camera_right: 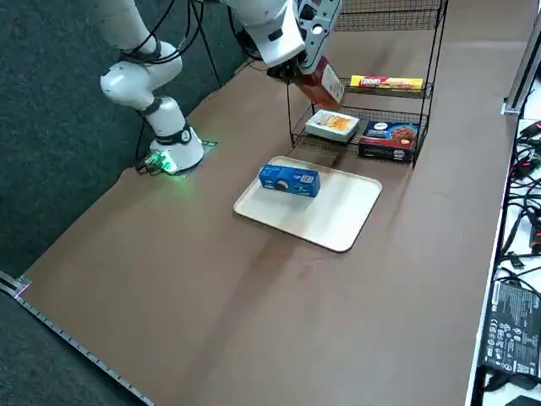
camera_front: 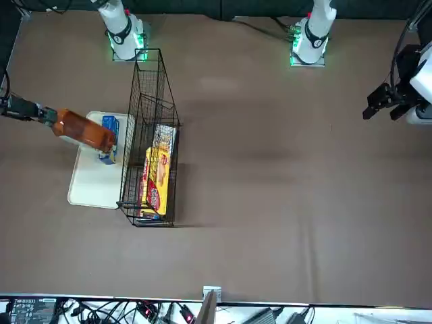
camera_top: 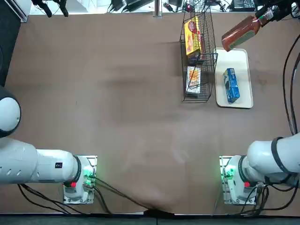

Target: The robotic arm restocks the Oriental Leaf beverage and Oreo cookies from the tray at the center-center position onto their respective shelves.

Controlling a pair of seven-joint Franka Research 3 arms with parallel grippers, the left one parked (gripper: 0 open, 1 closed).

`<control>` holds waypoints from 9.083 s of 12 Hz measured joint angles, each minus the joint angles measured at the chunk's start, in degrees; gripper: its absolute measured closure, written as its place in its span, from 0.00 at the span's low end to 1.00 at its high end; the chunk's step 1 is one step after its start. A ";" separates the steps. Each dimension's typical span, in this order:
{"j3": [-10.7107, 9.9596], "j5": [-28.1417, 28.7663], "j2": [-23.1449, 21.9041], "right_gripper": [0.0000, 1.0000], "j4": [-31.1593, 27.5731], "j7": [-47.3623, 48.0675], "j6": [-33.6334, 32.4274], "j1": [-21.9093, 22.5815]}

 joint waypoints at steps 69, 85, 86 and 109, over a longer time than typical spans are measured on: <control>1.88 8.77 -9.48 0.00 -26.82 7.84 23.63 19.18; 1.03 5.62 -8.50 0.00 -25.20 7.69 22.13 17.76; 1.00 5.61 -8.51 0.00 -25.04 7.70 21.84 17.55; 0.86 -0.78 -5.98 0.01 -18.19 7.93 21.88 14.21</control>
